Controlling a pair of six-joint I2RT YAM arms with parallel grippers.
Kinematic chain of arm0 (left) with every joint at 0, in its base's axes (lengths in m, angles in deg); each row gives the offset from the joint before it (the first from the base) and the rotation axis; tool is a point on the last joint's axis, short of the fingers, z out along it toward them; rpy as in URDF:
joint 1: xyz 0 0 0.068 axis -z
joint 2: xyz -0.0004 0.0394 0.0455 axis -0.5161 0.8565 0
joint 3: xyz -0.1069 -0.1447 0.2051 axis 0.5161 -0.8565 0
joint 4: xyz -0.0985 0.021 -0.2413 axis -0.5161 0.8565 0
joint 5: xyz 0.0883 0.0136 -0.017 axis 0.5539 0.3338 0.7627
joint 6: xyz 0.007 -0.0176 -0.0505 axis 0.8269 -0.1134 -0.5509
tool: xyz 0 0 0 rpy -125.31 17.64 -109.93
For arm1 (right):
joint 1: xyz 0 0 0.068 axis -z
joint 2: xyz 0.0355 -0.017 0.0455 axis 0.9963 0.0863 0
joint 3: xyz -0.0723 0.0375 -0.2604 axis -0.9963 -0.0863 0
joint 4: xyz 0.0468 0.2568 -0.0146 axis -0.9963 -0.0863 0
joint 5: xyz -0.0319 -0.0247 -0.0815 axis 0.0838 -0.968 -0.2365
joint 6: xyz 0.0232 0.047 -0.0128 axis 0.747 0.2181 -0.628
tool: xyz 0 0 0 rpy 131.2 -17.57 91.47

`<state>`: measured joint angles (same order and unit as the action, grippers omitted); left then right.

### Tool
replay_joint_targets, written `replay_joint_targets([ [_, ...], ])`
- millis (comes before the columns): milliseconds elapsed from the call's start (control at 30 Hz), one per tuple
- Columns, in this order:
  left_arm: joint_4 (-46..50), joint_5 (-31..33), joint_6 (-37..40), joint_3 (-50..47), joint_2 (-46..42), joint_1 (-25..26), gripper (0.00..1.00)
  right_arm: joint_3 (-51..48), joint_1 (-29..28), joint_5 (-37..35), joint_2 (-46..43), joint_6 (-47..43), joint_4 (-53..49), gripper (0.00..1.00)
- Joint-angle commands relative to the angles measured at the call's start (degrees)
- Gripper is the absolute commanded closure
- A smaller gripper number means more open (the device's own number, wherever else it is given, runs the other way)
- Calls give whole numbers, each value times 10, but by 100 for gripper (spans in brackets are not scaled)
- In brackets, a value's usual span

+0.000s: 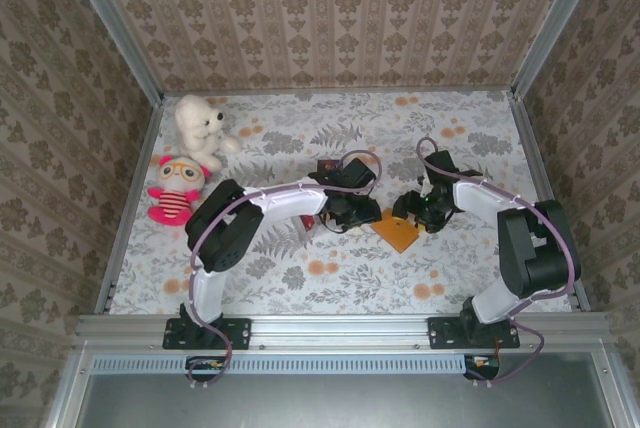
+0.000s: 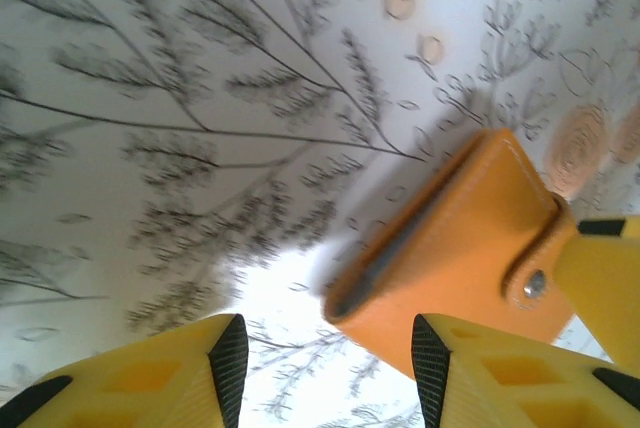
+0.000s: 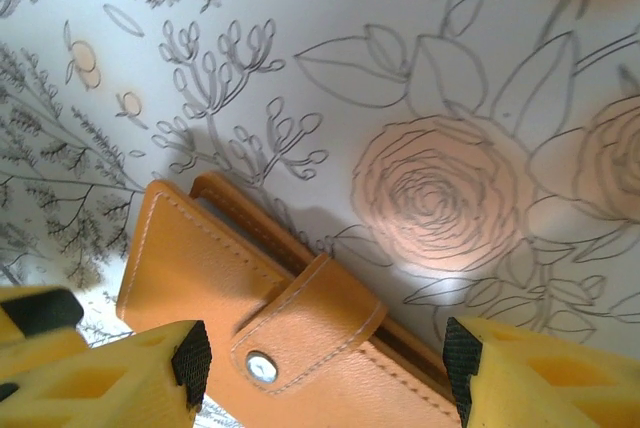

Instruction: Take the credit cards out of the card holder

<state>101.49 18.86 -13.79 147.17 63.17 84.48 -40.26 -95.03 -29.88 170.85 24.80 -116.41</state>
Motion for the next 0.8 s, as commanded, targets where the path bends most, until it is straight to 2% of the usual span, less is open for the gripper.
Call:
replay_joint_targets([
  [0, 20, 23, 30, -16, -36, -22, 49, 10, -16, 34, 11, 1, 11, 34],
  [300, 1, 0, 42, -40, -58, -43, 48, -17, -68, 91, 17, 79, 66, 37],
  [333, -8, -13, 39, -41, -58, -42, 48, -18, -75, 88, 14, 83, 67, 37],
  [467, -30, -57, 10, -48, -57, -35, 45, 4, -86, -12, -6, 54, 5, 38],
  [533, -33, -66, 1, -51, -57, -27, 45, 7, -87, -38, -17, 45, -8, 38],
  [633, -26, -56, -11, -59, -61, -19, 45, -4, -87, -21, -21, 45, -7, 38],
  [767, -53, -54, -43, -86, -62, -17, 50, -31, -89, 16, -16, 64, 20, 46],
])
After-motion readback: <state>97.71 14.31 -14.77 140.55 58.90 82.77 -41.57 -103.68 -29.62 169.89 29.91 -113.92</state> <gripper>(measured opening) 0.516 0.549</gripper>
